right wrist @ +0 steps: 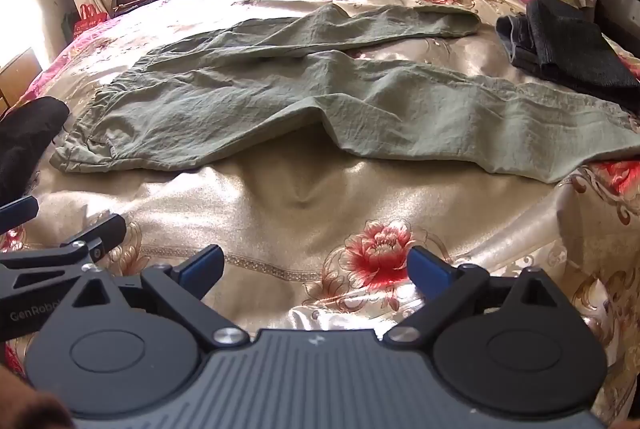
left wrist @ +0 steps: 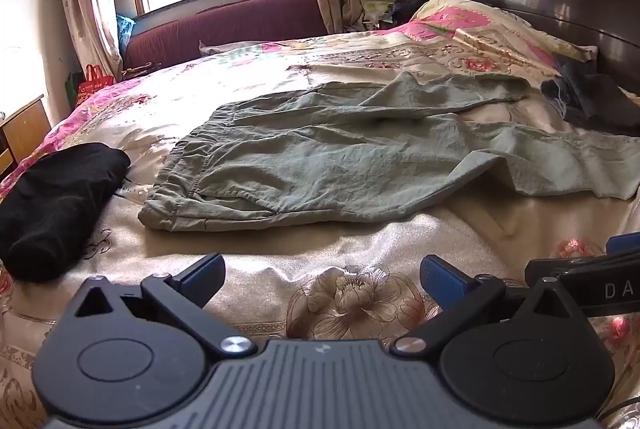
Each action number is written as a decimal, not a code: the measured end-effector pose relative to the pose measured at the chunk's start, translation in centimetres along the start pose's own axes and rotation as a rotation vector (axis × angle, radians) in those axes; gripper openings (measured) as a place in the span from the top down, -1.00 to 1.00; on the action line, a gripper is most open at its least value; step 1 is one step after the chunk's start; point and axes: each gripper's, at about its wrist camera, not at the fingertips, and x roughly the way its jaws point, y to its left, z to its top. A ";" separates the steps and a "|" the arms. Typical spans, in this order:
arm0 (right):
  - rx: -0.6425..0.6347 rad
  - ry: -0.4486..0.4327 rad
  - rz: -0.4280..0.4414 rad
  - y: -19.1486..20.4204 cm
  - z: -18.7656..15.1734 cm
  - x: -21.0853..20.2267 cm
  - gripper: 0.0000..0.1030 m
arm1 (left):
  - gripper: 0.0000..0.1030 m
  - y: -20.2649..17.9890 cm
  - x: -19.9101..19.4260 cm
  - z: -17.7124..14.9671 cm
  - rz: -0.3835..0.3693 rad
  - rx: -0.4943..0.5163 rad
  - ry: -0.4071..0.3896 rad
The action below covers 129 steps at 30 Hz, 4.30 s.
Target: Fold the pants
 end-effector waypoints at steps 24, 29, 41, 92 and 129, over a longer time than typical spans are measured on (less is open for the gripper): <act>-0.001 0.007 -0.001 0.2 0.0 0.2 -0.89 | -1.00 0.1 0.0 0.0 0.002 -0.001 0.007; -0.001 0.007 -0.003 0.2 0.0 0.2 -0.89 | -1.00 0.1 -0.1 0.1 0.002 -0.001 0.005; 0.003 0.007 -0.003 0.1 0.0 0.2 -0.89 | -1.00 0.0 -0.2 0.0 0.005 0.007 -0.007; -0.171 -0.033 0.077 6.1 4.7 4.5 -0.86 | -1.00 5.8 3.1 2.1 0.088 -0.049 -0.039; -0.617 0.037 0.349 16.4 7.9 11.9 0.43 | 0.01 15.6 12.8 3.7 -0.048 0.086 0.176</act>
